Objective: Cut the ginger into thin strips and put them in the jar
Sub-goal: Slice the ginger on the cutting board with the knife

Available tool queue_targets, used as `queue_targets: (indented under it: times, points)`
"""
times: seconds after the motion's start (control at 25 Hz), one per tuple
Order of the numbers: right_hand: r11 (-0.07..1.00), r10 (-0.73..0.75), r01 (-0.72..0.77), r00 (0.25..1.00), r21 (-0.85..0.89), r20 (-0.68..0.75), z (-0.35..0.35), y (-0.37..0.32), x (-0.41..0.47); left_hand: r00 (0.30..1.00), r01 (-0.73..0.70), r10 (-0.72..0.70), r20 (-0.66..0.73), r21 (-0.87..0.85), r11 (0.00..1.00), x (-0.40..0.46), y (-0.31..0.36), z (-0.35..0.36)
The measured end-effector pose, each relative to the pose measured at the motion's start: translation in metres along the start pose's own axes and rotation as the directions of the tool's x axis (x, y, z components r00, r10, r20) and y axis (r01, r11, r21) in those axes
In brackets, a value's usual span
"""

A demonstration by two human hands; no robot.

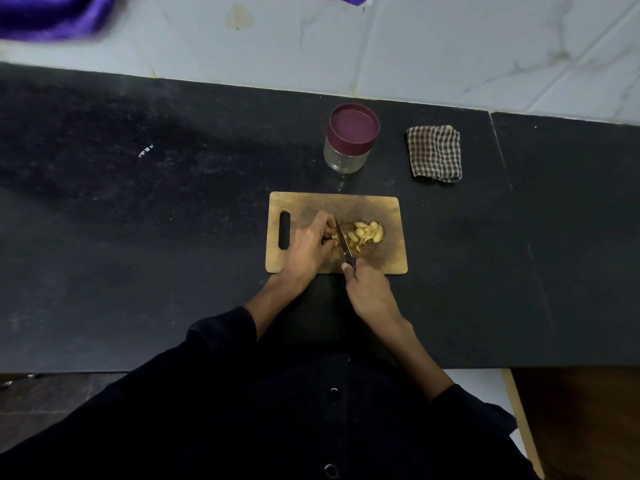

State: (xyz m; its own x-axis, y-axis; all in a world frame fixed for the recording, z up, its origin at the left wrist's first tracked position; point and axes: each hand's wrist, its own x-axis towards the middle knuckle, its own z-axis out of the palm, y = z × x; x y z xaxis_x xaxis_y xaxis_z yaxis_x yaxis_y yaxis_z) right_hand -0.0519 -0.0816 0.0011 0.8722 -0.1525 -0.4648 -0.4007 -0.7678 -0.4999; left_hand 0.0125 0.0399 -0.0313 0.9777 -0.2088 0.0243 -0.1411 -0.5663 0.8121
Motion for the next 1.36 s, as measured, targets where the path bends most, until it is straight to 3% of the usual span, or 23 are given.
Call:
queue_targets:
  times: [0.24, 0.4, 0.6, 0.96, 1.36]
  points:
    - [0.999, -0.005, 0.004, 1.0, -0.033, -0.027, -0.001, -0.007, 0.007, 1.0, -0.006, 0.006, 0.001, -0.011, 1.0, -0.001, -0.002, 0.0]
    - [0.999, 0.042, -0.042, 0.999, 0.012, 0.034, -0.004, -0.004, 0.011, 1.0, -0.003, 0.003, 0.002, 0.003, 1.0, -0.001, -0.003, 0.0]
    - [0.991, 0.044, -0.041, 0.999, -0.127, 0.024, 0.001, 0.005, 0.004, 1.0, 0.015, -0.015, -0.015, 0.011, 1.0, -0.002, -0.002, 0.003]
    - [0.996, 0.058, -0.062, 0.997, -0.065, -0.052, -0.002, 0.007, -0.005, 0.999, 0.026, -0.026, -0.041, 0.007, 1.0, -0.003, -0.005, 0.006]
    - [0.998, -0.006, 0.004, 1.0, -0.068, -0.028, -0.001, -0.006, 0.002, 0.999, -0.032, 0.032, -0.024, 0.019, 0.999, 0.0, -0.007, 0.008]
